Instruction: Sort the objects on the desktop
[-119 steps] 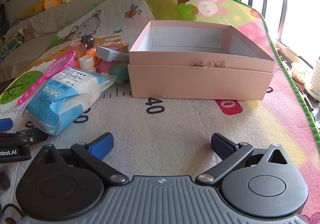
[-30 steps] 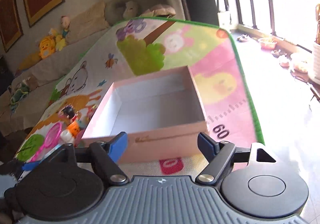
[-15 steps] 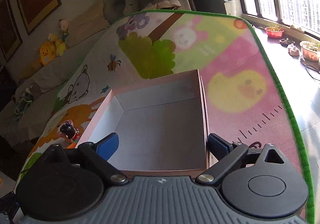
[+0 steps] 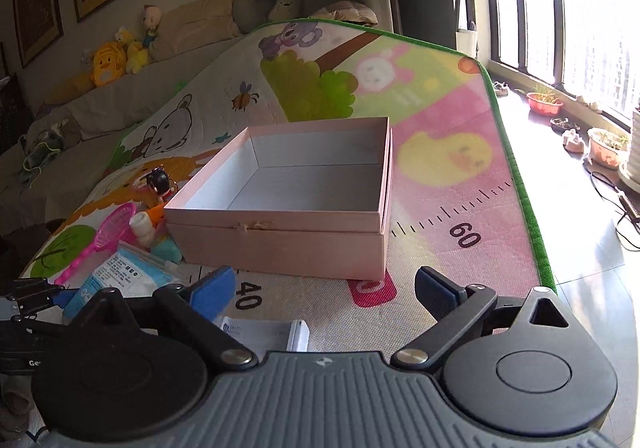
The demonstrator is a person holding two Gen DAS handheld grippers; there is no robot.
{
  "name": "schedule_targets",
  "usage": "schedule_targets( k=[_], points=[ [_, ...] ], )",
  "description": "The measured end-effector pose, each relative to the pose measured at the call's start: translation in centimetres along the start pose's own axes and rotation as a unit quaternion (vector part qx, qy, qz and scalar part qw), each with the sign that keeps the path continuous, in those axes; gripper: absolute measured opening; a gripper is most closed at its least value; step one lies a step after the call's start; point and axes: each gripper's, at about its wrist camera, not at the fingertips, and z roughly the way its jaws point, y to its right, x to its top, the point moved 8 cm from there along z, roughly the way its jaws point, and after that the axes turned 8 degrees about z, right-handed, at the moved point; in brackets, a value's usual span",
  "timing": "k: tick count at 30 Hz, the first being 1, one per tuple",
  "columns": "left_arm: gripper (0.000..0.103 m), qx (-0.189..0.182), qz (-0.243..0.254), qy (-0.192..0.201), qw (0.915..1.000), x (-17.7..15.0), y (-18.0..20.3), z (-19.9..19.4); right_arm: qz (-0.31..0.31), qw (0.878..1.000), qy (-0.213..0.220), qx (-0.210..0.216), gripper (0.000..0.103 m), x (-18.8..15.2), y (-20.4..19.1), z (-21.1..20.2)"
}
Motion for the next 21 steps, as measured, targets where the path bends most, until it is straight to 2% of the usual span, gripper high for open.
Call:
schedule_targets(
  k=[3, 7, 12, 15, 17, 21],
  points=[
    [0.067, -0.002, 0.011, -0.006, 0.9999, -1.5, 0.6, -1.8, -0.004, 1.000, -0.001, 0.015, 0.098, -0.8, -0.8, -0.4],
    [0.073, 0.024, 0.008, -0.007, 0.9996, -3.1, -0.1, -3.7, -0.016, 0.999, -0.007, 0.028, 0.100, -1.6, -1.9, -0.7],
    [0.086, 0.062, -0.015, -0.021, 0.9977, -4.0, -2.4, -4.2, -0.072, 0.996, -0.032, 0.045, 0.103, -3.8, -3.9, -0.9],
    [0.087, 0.064, -0.013, -0.023, 0.9976, -4.1, -2.8, -4.3, -0.123, 0.990, -0.044, 0.053, 0.103, -5.3, -5.3, -0.4],
    [0.089, 0.063, -0.007, -0.022, 0.9977, -3.9, -2.6, -4.3, -0.138, 0.988, -0.061, 0.035, 0.103, -5.6, -5.5, 0.8],
    [0.092, 0.053, -0.009, -0.015, 0.9985, -3.5, -2.1, -4.3, -0.096, 0.992, -0.081, 0.012, 0.103, -4.8, -4.8, 3.5]
  ],
)
